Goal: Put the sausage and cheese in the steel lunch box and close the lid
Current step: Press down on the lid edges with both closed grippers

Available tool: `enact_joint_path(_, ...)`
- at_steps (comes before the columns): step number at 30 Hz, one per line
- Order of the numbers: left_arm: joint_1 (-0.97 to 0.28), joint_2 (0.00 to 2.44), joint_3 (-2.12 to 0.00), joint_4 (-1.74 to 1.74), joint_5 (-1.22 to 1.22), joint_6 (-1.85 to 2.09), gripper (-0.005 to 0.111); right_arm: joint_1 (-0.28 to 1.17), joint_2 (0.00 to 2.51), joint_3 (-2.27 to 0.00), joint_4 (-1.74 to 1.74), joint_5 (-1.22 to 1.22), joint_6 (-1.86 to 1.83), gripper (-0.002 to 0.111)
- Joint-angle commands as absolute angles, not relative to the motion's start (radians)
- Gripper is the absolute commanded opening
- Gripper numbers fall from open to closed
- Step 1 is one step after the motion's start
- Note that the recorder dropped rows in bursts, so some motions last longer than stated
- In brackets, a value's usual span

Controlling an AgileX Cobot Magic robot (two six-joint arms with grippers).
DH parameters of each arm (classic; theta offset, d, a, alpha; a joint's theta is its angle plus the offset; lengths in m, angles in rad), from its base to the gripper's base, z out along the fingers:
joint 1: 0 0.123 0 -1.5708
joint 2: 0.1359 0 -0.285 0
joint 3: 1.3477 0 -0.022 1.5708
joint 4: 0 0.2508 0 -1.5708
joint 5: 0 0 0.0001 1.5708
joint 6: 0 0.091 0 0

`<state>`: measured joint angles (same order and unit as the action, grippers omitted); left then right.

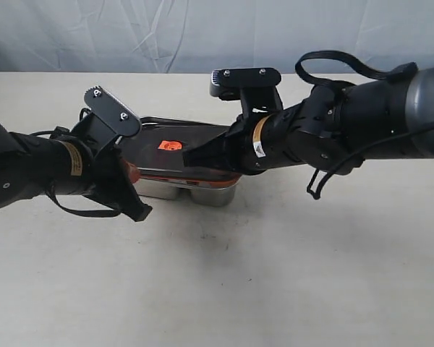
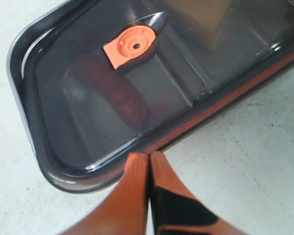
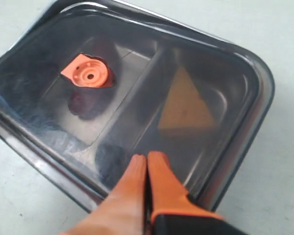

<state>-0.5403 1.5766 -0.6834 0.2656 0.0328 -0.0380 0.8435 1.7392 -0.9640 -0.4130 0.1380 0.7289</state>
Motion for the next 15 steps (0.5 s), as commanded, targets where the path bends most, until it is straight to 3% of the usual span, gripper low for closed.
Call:
enact_joint_path(1,-0.550,1.578,-0.686,0.268,0.022,-0.044,0.000,0.837,1.696,-0.965,-0.424,0.206,0.724,0.000)
enact_joint_path(7,-0.550,1.578,-0.686,0.285,0.015,-0.044,0.000,0.839,1.642,-0.962,-0.391,0.367,0.695,0.000)
enact_joint_path(15,-0.550,1.520,-0.686,0.289,-0.019,-0.046,0.000,0.837,1.636,-0.962,-0.163,0.393,0.519,0.000)
